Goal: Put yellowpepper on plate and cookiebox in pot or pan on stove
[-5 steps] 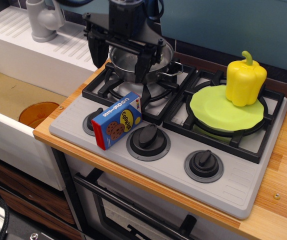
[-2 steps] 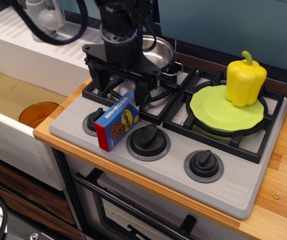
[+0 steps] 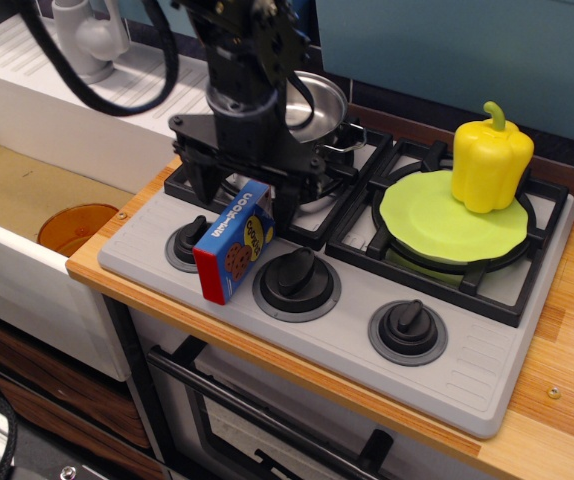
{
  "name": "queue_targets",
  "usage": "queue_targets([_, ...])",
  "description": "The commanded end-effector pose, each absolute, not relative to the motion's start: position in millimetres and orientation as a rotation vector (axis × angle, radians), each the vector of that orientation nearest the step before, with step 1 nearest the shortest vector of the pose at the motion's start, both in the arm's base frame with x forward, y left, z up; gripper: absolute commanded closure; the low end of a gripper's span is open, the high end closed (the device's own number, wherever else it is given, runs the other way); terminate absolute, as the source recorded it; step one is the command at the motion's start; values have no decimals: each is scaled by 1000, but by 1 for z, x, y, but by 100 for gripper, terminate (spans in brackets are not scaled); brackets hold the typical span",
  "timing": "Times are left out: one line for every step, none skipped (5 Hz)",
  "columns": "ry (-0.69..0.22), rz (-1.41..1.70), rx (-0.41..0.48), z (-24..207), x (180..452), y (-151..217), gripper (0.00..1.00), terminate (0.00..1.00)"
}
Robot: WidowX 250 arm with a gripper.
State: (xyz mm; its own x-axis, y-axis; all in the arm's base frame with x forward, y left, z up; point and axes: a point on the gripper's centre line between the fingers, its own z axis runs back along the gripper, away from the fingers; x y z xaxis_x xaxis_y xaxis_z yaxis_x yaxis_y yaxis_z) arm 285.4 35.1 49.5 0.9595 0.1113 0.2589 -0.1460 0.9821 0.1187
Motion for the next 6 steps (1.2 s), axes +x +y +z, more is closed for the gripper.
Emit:
queue_targets([-268, 164, 137, 52, 296, 26, 100, 0])
queue_targets([-243, 170, 145, 61, 301, 25, 100, 0])
queue_targets([-220, 173, 156, 74, 304, 25, 100, 0])
queue_targets([-200, 164, 182, 102, 307, 28, 100, 0])
queue_targets([-167, 151, 206, 135, 317, 32, 100, 0])
queue_targets([-168, 132, 209, 157, 338, 43, 100, 0])
